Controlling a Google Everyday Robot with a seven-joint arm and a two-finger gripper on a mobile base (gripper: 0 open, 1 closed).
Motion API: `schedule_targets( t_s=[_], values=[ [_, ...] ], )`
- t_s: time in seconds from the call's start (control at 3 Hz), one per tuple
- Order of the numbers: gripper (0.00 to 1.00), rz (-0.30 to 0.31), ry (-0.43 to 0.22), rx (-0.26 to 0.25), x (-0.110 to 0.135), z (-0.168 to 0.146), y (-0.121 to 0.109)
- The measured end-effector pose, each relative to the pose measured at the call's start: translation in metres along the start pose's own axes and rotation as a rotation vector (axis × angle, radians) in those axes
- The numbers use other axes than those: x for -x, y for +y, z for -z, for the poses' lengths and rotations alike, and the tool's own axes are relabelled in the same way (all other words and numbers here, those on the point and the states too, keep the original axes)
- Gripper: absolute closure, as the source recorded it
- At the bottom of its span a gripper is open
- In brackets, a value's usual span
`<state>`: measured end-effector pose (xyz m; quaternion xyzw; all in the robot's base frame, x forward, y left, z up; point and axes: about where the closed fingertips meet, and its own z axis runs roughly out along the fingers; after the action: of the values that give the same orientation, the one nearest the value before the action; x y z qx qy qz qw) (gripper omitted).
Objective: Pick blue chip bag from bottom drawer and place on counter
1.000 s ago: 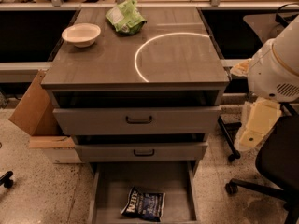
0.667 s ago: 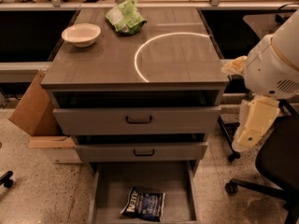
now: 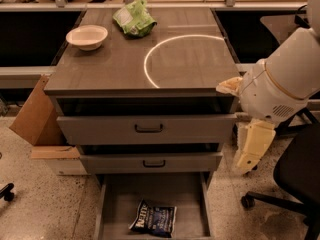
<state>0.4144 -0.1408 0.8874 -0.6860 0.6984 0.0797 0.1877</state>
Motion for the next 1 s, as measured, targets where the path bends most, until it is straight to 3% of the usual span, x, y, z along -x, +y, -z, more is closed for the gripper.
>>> schedule_targets(
  t_s=[0.33,0.67,1.0],
  values=[
    [0.0,0.018,-0.019,-0.009,-0.011,-0.027,-0.004],
    [0.0,0.035,-0.049,-0.022,-0.032,-0.082,-0.016],
    [0.0,0.062,-0.137,0.016,-0.046,-0.16,-0.024]
  ],
)
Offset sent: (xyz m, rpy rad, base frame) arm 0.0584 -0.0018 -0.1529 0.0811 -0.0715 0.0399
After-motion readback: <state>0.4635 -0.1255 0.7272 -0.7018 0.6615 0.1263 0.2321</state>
